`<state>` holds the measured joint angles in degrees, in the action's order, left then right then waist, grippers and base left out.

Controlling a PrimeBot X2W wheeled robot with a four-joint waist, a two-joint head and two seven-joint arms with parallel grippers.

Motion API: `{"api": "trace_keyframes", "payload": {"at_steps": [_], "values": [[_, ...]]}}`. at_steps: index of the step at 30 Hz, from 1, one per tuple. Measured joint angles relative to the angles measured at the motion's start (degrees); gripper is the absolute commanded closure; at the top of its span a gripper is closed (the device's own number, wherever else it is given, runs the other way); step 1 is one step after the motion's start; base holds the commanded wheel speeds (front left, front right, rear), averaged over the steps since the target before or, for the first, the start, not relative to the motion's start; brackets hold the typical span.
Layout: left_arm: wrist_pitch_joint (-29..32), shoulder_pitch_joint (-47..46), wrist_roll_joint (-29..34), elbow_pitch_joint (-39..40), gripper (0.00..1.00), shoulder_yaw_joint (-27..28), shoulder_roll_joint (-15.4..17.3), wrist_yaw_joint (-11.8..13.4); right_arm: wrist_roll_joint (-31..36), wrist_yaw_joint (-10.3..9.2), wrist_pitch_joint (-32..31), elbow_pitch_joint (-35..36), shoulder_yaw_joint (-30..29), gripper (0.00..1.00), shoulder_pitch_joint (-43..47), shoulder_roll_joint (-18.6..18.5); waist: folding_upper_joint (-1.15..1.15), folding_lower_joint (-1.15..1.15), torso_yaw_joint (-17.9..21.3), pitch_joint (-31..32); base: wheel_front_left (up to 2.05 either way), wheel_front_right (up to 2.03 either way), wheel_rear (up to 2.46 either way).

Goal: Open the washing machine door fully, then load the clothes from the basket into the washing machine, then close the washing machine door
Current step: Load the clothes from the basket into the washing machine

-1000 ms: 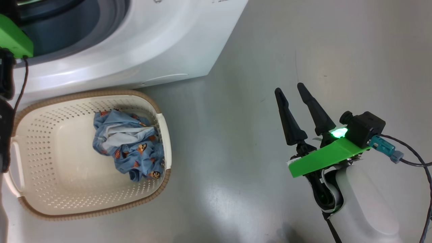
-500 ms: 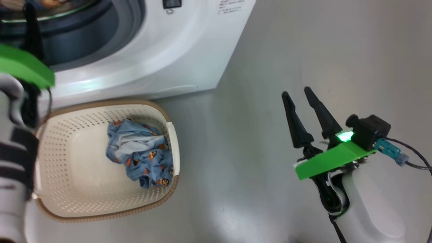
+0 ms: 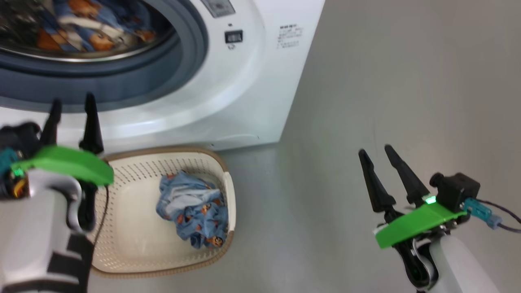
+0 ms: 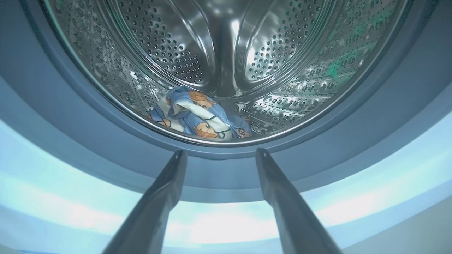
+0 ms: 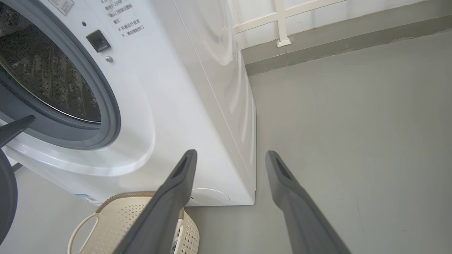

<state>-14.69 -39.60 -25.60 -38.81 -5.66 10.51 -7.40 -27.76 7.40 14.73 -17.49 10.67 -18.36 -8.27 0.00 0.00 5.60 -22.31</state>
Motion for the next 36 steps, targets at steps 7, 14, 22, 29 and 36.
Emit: {"api": "trace_keyframes", "payload": {"at_steps": [7,14,22,29,36], "values": [[0.0,9.63,2.32,7.15,0.0,2.78,-1.05,0.0,-0.87,0.0,0.0,-0.36,-0.41,0.0,3.37,-1.51,0.0,0.0,-1.56,4.65,0.0,0.0,0.0],[0.0,18.69,2.66,13.61,0.0,4.9,-1.18,0.0,-1.19,0.0,0.0,-0.53,-1.04,0.0,6.85,-2.57,0.0,0.0,-2.76,8.84,0.0,0.0,0.0],[0.0,29.0,3.14,18.66,0.0,7.43,-1.47,0.0,-1.48,0.0,0.0,-0.66,-2.24,0.0,11.55,-3.25,0.0,0.0,-3.64,13.37,0.0,0.0,0.0],[0.01,35.12,3.79,22.7,0.0,9.65,-1.93,0.0,-1.49,0.0,0.0,-0.62,-2.65,0.0,13.79,-3.59,0.0,0.0,-4.25,15.79,0.0,0.0,0.0],[0.01,38.74,4.31,26.2,0.0,11.44,-2.94,0.0,-1.51,0.0,0.0,-0.37,-3.46,0.0,13.84,-3.6,0.0,0.0,-4.21,15.64,0.0,0.0,0.0]]}}
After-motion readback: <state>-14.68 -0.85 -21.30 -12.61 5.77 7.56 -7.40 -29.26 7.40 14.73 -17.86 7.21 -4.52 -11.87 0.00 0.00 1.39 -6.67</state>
